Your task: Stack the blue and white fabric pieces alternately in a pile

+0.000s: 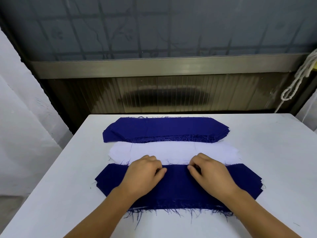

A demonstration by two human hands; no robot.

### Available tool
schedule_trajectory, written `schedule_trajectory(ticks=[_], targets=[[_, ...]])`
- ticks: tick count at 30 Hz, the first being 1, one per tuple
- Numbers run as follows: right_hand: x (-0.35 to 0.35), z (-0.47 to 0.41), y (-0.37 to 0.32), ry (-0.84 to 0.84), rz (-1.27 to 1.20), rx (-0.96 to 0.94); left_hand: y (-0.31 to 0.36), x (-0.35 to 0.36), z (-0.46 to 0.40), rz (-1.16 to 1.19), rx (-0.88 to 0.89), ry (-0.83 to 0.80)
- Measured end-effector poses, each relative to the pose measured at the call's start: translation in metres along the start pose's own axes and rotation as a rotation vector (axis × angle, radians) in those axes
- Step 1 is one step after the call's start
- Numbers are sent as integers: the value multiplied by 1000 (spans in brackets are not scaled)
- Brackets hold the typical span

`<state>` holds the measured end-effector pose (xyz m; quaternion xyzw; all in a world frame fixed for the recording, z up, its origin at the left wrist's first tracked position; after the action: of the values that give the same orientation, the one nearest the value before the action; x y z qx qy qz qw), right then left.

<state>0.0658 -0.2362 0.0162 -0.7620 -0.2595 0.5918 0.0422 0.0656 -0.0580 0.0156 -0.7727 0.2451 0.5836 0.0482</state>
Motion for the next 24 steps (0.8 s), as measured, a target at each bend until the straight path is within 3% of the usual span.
schedule_trajectory(ticks=[7,14,21,24], targets=[[2,10,46,32,158,101,-33,-7,13,-89,-96,139],[-14,20,74,74,215,153,-69,-20,29,-140,-187,143],[-18,7,87,-30,433,181,-93,-27,18,-241,-245,111],[-19,-13,78,6,344,170,-85,-23,-2,-201,-202,116]])
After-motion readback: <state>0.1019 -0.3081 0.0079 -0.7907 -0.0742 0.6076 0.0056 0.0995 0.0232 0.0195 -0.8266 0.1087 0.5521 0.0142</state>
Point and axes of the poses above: each hand's wrist, its own z-axis away from the middle knuckle, its own x-axis out of the palm, y = z × x, the point moved 10 cm from there along -z, towards the middle knuckle, and after that the axes turned 4 degrees about y, right-handed, at the moved point
